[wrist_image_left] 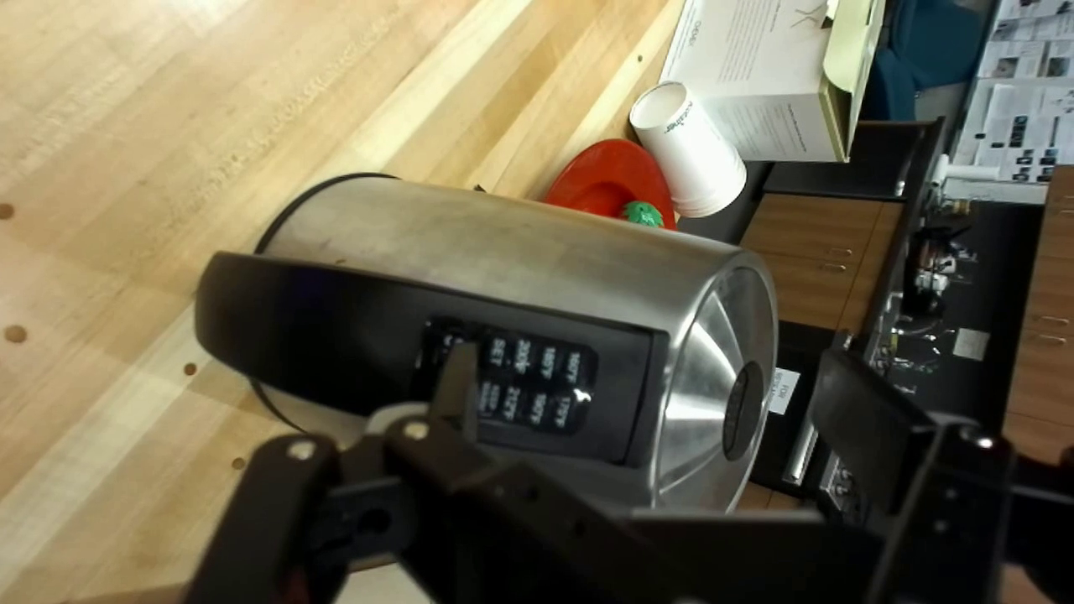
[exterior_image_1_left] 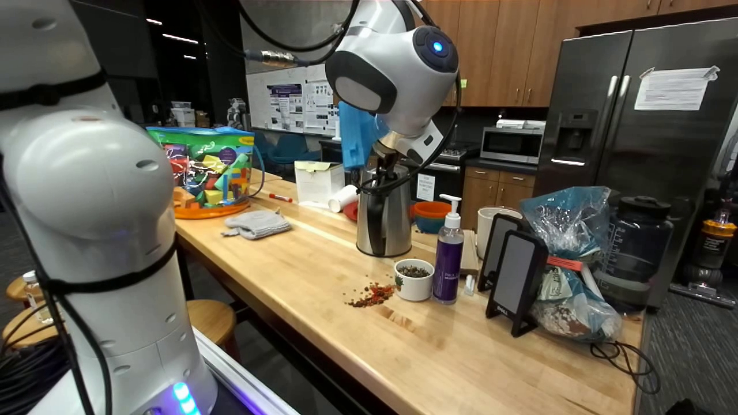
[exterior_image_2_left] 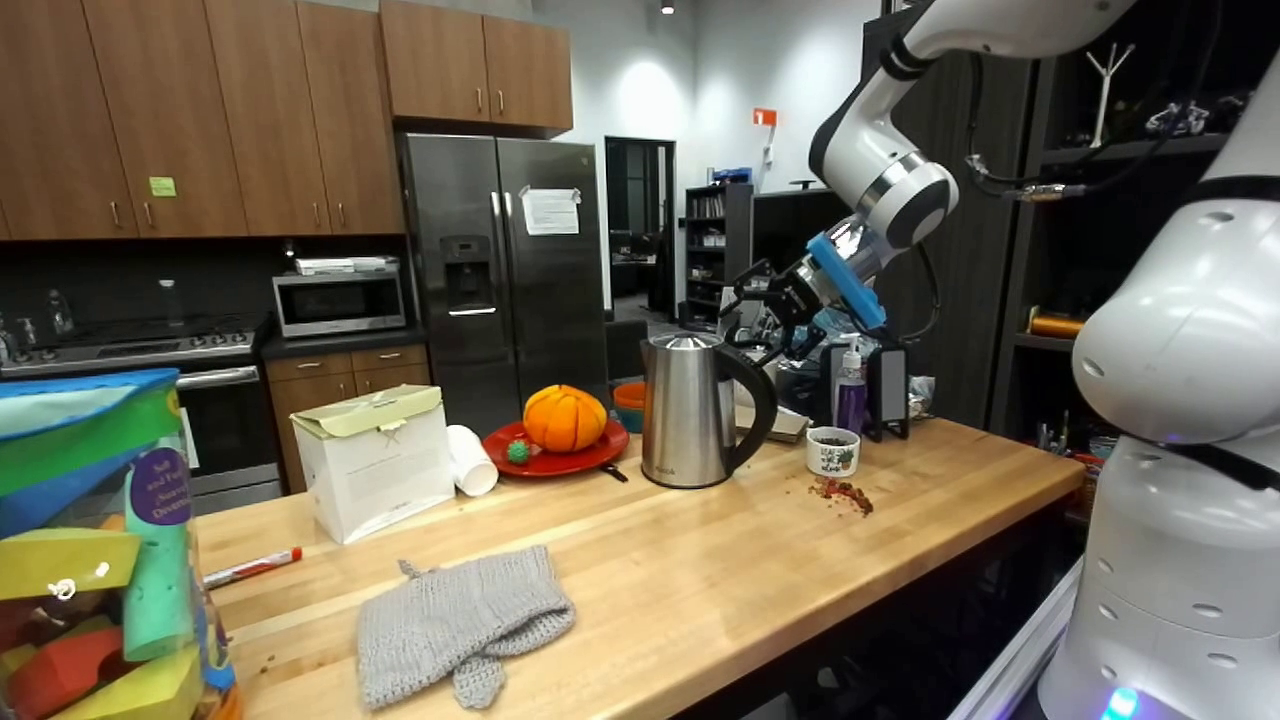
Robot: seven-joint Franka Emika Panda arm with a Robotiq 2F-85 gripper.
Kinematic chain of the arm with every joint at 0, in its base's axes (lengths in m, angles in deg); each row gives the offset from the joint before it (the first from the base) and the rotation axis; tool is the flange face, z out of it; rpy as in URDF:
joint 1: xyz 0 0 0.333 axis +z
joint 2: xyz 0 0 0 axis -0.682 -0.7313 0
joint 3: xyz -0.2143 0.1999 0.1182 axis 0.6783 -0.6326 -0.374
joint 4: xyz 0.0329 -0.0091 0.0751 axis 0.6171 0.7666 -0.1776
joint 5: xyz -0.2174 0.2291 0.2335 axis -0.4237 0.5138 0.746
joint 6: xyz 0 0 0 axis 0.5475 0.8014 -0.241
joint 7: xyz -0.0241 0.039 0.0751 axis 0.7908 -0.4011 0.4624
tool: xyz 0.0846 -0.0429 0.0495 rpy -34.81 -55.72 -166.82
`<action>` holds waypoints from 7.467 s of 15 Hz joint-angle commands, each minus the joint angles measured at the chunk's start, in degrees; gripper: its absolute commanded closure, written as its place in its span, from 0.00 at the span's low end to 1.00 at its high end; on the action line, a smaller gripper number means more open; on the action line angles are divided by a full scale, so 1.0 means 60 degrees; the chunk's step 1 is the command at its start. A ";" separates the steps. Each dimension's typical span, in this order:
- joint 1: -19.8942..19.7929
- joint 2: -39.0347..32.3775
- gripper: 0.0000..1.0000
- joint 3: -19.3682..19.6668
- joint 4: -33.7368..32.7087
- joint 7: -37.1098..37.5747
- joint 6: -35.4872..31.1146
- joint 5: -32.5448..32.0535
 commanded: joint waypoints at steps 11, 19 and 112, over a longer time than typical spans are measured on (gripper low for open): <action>-0.0159 0.0379 0.00 0.0024 0.0102 -0.0067 -0.0017 -0.0015; -0.0125 0.0541 0.00 -0.0025 0.0248 -0.0112 0.0019 -0.0040; -0.1462 0.2444 0.00 0.1379 0.0869 -0.6429 0.3216 0.0598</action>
